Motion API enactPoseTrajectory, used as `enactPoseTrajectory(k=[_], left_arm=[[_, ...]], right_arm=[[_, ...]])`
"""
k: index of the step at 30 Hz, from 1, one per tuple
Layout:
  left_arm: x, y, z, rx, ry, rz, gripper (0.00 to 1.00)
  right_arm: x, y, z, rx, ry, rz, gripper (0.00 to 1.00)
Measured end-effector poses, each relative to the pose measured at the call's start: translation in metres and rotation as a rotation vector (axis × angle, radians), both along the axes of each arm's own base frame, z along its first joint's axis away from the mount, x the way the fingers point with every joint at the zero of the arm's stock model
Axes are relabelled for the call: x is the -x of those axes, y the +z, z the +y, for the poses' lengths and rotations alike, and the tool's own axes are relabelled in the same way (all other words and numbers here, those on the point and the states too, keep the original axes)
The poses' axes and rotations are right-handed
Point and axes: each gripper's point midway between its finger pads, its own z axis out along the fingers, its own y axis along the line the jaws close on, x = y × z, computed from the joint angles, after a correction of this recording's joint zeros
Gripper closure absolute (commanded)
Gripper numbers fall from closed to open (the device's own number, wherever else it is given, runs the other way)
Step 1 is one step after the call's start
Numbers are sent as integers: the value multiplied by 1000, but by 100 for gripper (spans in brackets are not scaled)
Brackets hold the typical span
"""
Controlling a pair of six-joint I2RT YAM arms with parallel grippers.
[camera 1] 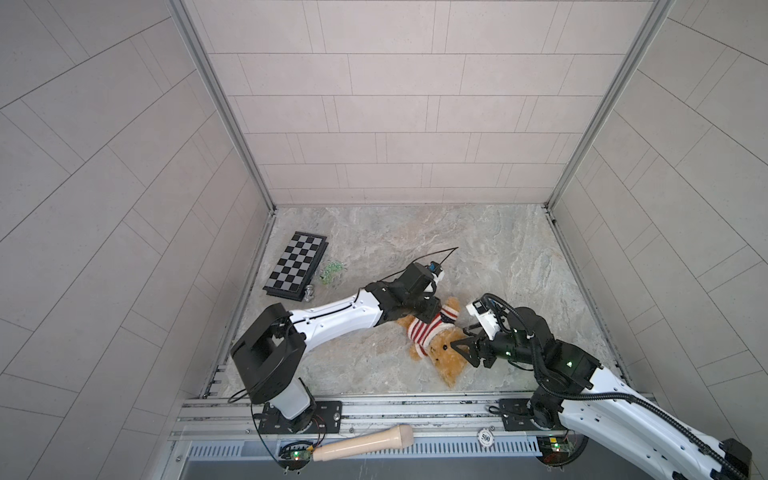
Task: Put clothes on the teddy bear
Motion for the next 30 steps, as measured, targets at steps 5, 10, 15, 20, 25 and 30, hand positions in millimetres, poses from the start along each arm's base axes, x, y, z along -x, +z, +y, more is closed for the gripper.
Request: enactPoseTrajectory(k=[5,10,15,20,25,30], left_arm=[[-13,-12,17,-41,47,20,60],[-13,-21,27,-50,64,28,60],[-8,-22,36,-48,79,16,61],[-5,-23,51,-53,121,6,62],[-5,-24,58,-62,144,-1,64],[-12,-27,69,-65,185,9,66]], right_arm=[[-1,-13,1,37,-2,40,26],[-9,-23,-4,88,-41,48,25],[-28,-34,-12,162,-109,52,32],[-59,-33,-25,172,-215,31,43],[-97,-38,-35,170,-310,24,52],[-127,-46,-31,169,-340,39,57]])
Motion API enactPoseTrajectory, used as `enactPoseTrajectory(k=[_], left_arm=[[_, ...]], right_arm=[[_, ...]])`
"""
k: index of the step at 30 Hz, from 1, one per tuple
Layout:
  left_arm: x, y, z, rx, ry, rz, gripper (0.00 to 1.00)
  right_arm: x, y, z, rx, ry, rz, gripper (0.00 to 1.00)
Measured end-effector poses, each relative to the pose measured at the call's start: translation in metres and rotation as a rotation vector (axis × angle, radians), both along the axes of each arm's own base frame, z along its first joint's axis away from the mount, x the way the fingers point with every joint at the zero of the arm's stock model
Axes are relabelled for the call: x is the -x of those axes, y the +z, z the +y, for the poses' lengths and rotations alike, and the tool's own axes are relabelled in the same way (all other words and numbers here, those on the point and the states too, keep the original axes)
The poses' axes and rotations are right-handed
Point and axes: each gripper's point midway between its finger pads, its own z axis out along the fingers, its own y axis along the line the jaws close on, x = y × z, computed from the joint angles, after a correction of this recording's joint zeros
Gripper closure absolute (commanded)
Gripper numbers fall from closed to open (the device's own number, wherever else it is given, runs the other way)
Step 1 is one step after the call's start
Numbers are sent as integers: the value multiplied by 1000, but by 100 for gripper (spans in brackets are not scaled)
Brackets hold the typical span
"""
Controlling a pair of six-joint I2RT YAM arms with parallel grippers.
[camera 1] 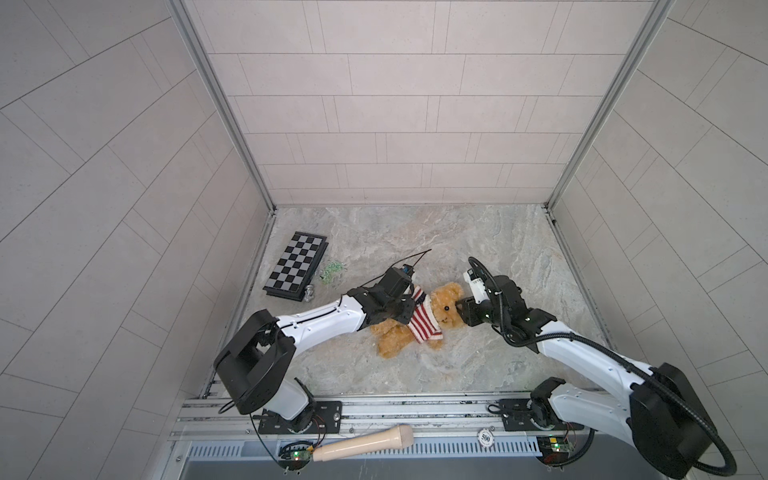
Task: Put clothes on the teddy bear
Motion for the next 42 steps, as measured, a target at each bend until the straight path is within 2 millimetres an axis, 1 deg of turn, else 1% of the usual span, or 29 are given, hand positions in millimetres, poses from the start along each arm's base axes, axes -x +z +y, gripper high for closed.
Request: enactPoseTrajectory(k=[2,5,7,10,13,15,17,19,24,27,32,34,38,42], left_arm=[[-3,-2,5,6,14,9,67],[-7,-6,11,7,31,21,69],[-10,-10,14,6,43,32,71],[-15,-15,20,2,64,43,76],[-18,-19,27,0,88,53,77],[-19,-20,29,3,99,58,77],[-19,-21,29,8,106,63,77],[-19,-21,27,18,108,67,78],[-18,-22,25,49,115,75,77],[-16,-25,25,63,122,81,78],[-14,-26,25,80,125,88,80],[-14,-26,24,85,126,89,81],[-14,-25,24,89,127,91,81],[-11,-25,26,90,129,91,81]], right_arm=[[-5,5,3,-12,4,-5,56],[-1,23,5,-38,24,-56,48],[10,40,4,-57,43,-123,43],[31,57,-3,-83,58,-208,39],[48,68,-7,-95,72,-247,38],[58,69,-3,-102,97,-255,38],[69,65,5,-111,139,-246,38],[79,54,17,-112,188,-213,38],[94,12,47,-78,274,-107,39],[95,-6,60,-57,296,-67,41],[88,-19,77,-48,310,-50,46],[85,-24,81,-47,308,-47,50],[79,-30,84,-44,289,-49,65],[72,-27,84,-50,257,-75,80]])
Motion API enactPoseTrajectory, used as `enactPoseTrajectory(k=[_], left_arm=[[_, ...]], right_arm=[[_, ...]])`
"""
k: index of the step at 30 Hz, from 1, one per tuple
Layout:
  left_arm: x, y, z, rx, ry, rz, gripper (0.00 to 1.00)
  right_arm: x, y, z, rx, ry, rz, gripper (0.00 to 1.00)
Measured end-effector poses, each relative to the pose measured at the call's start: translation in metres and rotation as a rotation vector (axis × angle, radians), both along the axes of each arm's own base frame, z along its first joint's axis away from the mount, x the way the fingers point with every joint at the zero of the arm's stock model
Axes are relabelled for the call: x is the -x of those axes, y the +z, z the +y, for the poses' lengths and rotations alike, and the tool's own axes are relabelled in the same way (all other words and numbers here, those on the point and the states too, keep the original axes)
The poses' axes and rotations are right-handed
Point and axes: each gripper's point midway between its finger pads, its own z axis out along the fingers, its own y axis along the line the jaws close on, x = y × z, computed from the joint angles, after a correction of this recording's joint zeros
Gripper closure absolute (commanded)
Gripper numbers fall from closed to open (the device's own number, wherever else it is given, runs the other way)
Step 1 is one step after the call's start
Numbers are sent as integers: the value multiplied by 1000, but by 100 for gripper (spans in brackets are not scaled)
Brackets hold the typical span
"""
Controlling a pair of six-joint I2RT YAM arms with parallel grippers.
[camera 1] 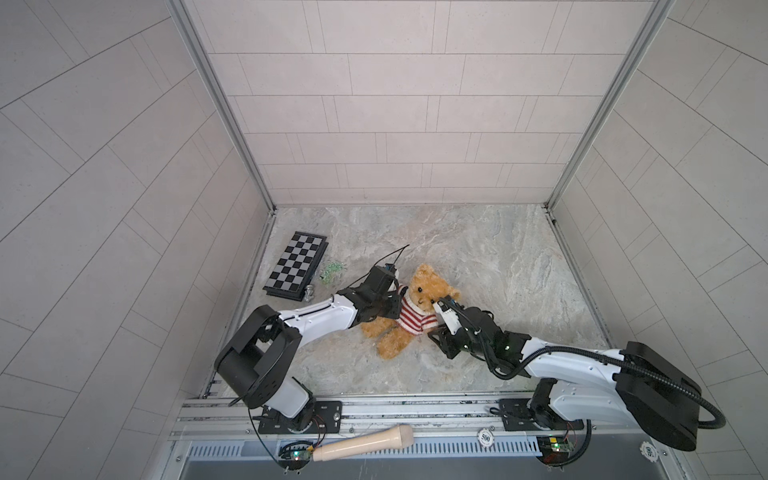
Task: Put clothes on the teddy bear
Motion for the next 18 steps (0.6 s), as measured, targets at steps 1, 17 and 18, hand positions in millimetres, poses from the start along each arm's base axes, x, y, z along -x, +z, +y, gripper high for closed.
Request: enactPoseTrajectory(k=[1,17,18], left_arm=[[1,0,1,0,1,1,80],[62,66,-6,49,-102,-140,34],[68,72,-12,66,-125,-149,34]], right_arm=[[-1,1,0,-3,-5,-6,83],[5,55,-12,-34,51,-207,100],[6,52,-13,-18,63,-206,100]])
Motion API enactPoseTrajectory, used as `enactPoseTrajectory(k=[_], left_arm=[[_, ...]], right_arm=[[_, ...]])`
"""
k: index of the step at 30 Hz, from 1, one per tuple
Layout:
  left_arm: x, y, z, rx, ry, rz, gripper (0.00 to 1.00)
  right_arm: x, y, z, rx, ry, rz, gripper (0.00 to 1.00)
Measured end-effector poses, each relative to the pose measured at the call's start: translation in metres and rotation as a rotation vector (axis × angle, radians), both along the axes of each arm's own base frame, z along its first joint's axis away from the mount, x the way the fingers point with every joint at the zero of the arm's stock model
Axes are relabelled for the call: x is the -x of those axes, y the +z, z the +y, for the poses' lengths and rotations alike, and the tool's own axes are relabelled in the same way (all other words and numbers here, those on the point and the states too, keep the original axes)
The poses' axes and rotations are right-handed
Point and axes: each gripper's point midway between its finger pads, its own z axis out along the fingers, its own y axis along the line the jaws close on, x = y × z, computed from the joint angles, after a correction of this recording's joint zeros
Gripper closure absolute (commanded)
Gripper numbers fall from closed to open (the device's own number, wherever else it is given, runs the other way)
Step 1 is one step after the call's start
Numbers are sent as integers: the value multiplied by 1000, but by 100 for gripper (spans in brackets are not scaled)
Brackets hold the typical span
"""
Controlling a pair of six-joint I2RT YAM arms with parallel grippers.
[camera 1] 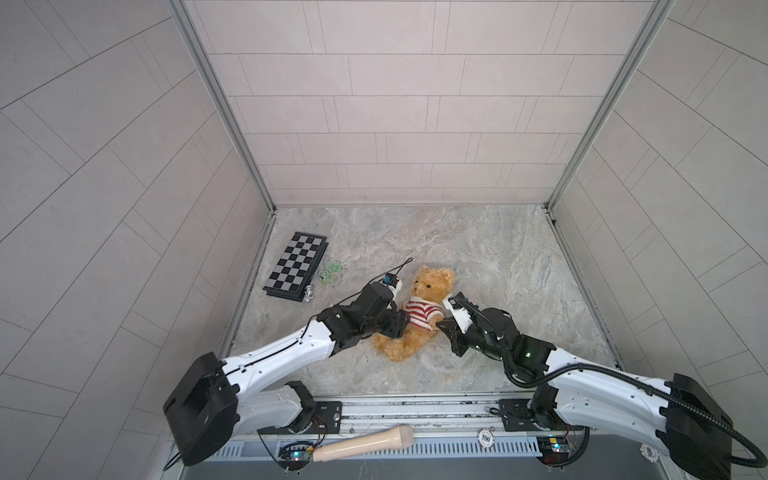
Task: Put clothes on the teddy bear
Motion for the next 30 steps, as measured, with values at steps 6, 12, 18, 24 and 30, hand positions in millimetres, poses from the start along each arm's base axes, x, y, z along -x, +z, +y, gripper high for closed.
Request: enactPoseTrajectory(k=[6,12,18,24,30], left_arm=[[8,-1,-12,-2,-35,13,34],[-5,-7,-36,-6,-47,40,49],[-12,-15,-46,-9,-37,62,95],[-19,-16,-39,-1,9,55,100],[-24,-25,-11,47,91,84,100]], right_arm=[[5,-2,0,31,46,-15,100],[8,-2,1,32,66,-19,100],[12,-3,-3,43,71,-16,100],[15,1,-14,49,46,-25,100],[14,6,-33,19,-18,-37,100]])
